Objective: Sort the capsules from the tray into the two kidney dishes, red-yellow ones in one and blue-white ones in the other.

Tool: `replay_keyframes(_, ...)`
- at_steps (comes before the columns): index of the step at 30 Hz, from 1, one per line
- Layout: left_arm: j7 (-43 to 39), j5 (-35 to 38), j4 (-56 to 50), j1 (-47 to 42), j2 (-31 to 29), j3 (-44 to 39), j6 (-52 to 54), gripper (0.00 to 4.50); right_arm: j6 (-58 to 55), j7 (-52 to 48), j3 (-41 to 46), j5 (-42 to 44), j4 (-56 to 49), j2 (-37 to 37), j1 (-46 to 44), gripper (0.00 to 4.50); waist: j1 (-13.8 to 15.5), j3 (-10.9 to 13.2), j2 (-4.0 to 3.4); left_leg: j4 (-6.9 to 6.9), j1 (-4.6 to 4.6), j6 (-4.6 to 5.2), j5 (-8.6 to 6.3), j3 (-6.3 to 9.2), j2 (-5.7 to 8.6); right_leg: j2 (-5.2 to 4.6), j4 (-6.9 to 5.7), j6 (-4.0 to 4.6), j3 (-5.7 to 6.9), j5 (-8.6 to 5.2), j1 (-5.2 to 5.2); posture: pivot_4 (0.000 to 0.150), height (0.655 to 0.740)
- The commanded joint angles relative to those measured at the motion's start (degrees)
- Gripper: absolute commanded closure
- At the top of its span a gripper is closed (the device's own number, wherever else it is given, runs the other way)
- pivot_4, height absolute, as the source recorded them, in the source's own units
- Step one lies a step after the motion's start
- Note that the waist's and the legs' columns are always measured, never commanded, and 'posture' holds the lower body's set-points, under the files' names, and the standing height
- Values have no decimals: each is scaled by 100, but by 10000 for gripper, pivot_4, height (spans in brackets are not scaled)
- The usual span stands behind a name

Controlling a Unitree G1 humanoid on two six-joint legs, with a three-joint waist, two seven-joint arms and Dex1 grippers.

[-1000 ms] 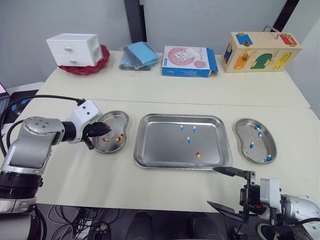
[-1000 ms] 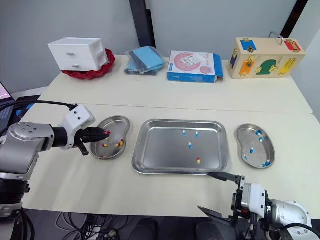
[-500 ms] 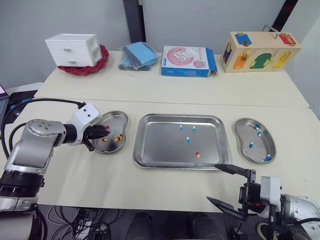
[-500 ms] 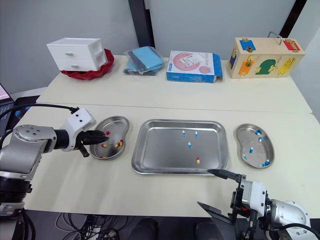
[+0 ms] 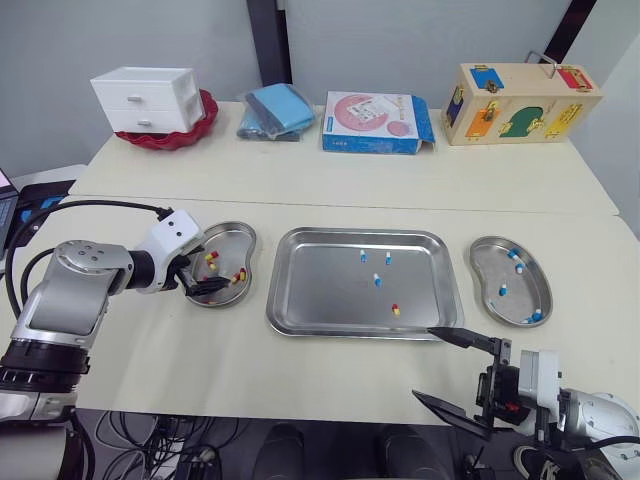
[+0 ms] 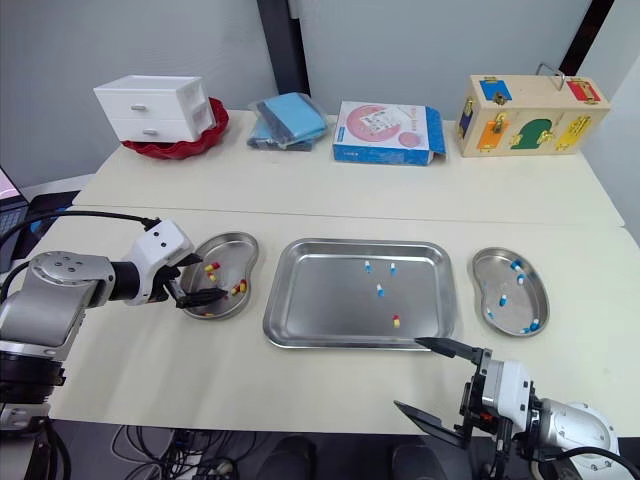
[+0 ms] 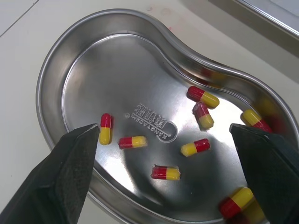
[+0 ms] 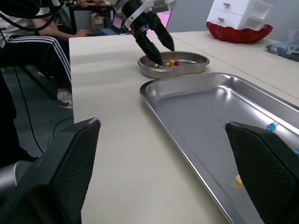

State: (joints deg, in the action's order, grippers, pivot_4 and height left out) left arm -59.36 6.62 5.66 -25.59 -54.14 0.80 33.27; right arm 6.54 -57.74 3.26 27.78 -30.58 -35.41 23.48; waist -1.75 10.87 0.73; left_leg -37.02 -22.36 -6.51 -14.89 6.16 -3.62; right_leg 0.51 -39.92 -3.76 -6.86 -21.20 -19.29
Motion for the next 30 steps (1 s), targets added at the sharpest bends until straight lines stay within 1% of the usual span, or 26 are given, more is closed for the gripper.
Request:
replay_keyframes(1, -23, 55, -7, -142, -60, -80, -46, 424, 2, 47, 57, 43, -136, -19, -16, 0, 0, 0, 0, 0, 0, 0, 0, 0, 0, 0, 0, 0, 0, 0, 0, 1500, 7400)
replay_keyframes(4, -63, 175, -17, -145, -60, -177, 15, 424, -44, 63, 114, 86, -152, -59, 11, 0, 0, 0, 0, 0, -1, 0, 0, 0, 0, 0, 0, 0, 0, 0, 0, 1500, 7400)
replay_keyframes(6, -122, 455, -103, -169, -40, -409, 172, 424, -218, 110, 254, 161, -238, -169, 72, 0, 0, 0, 0, 0, 0, 0, 0, 0, 0, 0, 0, 0, 0, 0, 0, 1500, 7400)
replay_keyframes(8, -247, 836, -241, -144, -39, -677, 345, 424, -498, 166, 389, 256, -362, -330, 142, 0, 0, 0, 0, 0, -1, 0, 0, 0, 0, 0, -1, 0, 0, 0, 0, 1500, 7400)
replay_keyframes(10, -462, 1485, -365, 56, -127, -1325, 797, 424, -1201, 320, 848, 588, -608, -723, 274, 0, -2, 1, -2, -1, -1, 0, 0, 0, 0, 0, -1, 0, 0, 0, 0, 1500, 7400)
replay_keyframes(13, -557, 1912, -507, 303, -216, -1792, 1088, 424, -1745, 422, 1247, 896, -759, -1019, 388, 0, -20, -1, 2, 1, -1, 0, 0, 0, -3, 1, -1, 0, 0, 0, -1, 1500, 7400)
replay_keyframes(15, -736, 1971, -493, 799, -484, -2153, 1129, 424, -2317, 322, 1857, 1103, -624, -1404, 579, 0, -46, 0, -2, 2, 2, 0, 0, -2, -4, 2, -2, 2, -2, -1, 0, 1500, 7400)
replay_keyframes(17, -823, 2018, -501, 1177, -674, -2374, 1108, 424, -2669, 245, 2267, 1236, -496, -1614, 684, 0, -48, 1, 2, 6, 4, 1, -1, -9, -3, 0, 0, 3, -9, -2, -1, 1500, 7400)
replay_keyframes(20, -946, 1878, -403, 1942, -976, -2777, 962, 424, -3076, 42, 2927, 1142, 132, -1919, 781, 0, -40, 1, 5, 5, 3, 1, -1, -7, -3, 0, 1, 3, -6, -2, -1, 1500, 7400)
replay_keyframes(25, -993, 1596, -21, 2783, -1159, -3101, 421, 424, -3369, -350, 3360, 780, 1106, -2369, 696, 0, -17, 1, 10, 6, 5, 1, -1, -12, 0, -3, 3, 4, -8, -2, -2, 1500, 7400)
replay_keyframes(27, -997, 1555, 103, 2973, -1168, -3157, 308, 424, -3382, -536, 3388, 605, 1493, -2543, 632, 0, -14, 3, 11, 7, 6, 1, -1, -14, 0, -3, 4, 4, -10, -2, -3, 1500, 7400)
replay_keyframes(30, -1027, 1600, 36, 3217, -1143, -3265, 300, 424, -3380, -700, 3366, 472, 1772, -2646, 476, 0, -15, 5, 15, 8, 3, 1, -2, -13, -2, -3, 5, 5, -8, -3, -5, 1500, 7400)
